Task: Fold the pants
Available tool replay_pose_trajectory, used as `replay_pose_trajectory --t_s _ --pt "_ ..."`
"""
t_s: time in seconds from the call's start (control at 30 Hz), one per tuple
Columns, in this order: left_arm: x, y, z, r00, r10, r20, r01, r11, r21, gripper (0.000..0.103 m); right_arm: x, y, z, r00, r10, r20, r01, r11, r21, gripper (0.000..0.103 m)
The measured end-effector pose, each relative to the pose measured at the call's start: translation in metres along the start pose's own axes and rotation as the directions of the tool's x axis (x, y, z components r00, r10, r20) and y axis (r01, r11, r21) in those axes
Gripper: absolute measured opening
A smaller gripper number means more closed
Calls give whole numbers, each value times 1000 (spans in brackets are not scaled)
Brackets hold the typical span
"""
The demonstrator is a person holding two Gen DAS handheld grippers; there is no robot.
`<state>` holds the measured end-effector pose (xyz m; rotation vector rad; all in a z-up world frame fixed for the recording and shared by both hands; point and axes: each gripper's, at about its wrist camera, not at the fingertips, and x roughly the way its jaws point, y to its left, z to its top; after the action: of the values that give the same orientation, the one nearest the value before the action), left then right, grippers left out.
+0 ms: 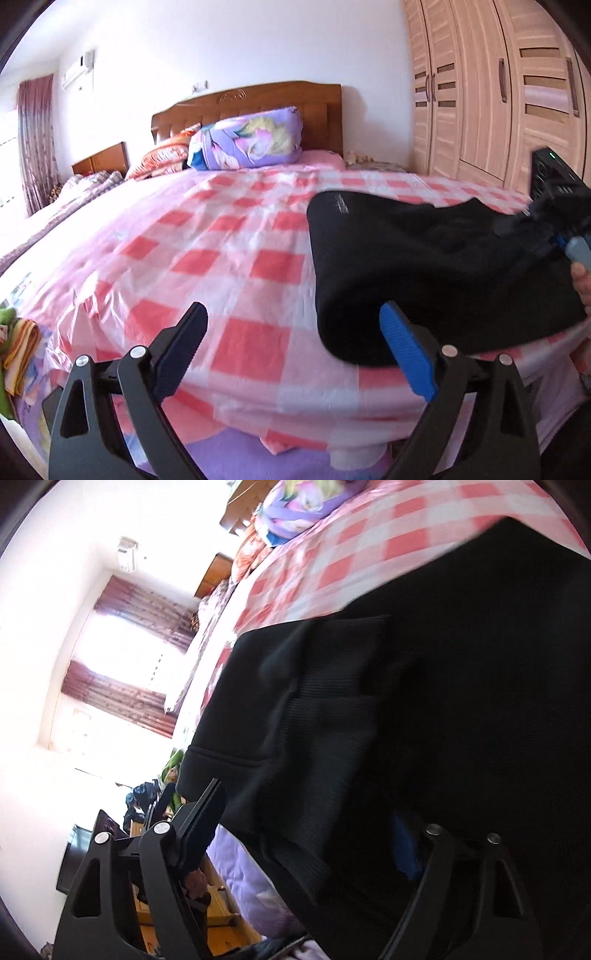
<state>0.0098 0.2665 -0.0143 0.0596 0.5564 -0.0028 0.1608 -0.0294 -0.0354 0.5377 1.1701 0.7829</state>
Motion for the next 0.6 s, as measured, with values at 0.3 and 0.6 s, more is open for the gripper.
replay_pose_trajectory --t_s 0.3,0.6 --pt "30 -33 -14 997 -42 -63 42 999 7 94 -2 51 9 988 -35 151 62 983 -175 33" --pt "76 -8 6 983 120 -136 -132 988 -82 102 -64 146 31 955 21 296 107 907 -408 21"
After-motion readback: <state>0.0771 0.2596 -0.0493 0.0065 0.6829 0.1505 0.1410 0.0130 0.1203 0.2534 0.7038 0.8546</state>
